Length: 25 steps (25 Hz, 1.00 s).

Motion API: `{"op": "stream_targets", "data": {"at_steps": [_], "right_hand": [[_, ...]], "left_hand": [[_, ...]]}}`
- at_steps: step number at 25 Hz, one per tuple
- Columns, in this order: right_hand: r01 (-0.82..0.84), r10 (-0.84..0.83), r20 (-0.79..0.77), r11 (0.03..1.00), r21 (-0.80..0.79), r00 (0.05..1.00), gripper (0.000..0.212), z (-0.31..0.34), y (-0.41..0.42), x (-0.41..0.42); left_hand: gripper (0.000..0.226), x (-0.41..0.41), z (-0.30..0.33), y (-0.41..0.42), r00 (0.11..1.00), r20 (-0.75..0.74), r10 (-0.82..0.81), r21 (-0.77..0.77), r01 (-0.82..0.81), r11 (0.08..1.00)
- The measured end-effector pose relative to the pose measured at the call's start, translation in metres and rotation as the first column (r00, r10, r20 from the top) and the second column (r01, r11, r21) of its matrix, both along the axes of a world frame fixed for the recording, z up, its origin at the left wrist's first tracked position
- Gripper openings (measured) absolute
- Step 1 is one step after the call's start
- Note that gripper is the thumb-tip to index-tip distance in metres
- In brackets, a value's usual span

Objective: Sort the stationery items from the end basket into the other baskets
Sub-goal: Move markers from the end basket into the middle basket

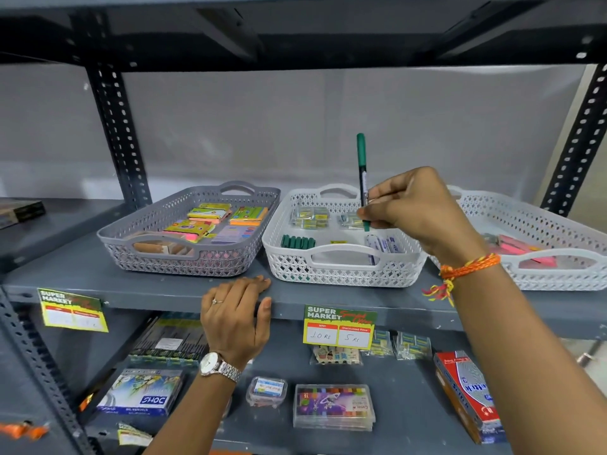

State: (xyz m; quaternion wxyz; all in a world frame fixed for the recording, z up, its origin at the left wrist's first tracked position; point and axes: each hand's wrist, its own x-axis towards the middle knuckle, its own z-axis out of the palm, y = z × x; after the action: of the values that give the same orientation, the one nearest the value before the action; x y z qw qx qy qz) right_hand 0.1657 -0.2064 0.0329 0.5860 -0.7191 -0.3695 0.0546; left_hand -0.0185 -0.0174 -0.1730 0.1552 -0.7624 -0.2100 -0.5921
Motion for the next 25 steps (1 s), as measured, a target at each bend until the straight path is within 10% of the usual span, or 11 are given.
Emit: {"op": "stream_targets", "data": {"at_steps": [9,16,25], "right_hand": [[-0.087,0.09,0.004,0.973,-0.214,0.996,0.041,0.001,0.031,-0.016],[-0.208,0.274,0.002,0.734,-0.646,0.962,0.047,0.003,0.085,-0.022],[-0.151,0.342,0.083,0.603,-0.784,0.936,0.01,-0.004,0.102,-0.039]], "left_hand": [[0.04,-0.003,0.001,0.001,1.0,-0.006,-0.026,0.013,0.026,1.0],[0.038,-0.003,0.0,0.002,0.999,-0.001,-0.036,0.001,0.036,0.999],[0.037,-0.003,-0.001,0.001,0.999,0.006,-0.046,-0.005,0.046,0.999]]}}
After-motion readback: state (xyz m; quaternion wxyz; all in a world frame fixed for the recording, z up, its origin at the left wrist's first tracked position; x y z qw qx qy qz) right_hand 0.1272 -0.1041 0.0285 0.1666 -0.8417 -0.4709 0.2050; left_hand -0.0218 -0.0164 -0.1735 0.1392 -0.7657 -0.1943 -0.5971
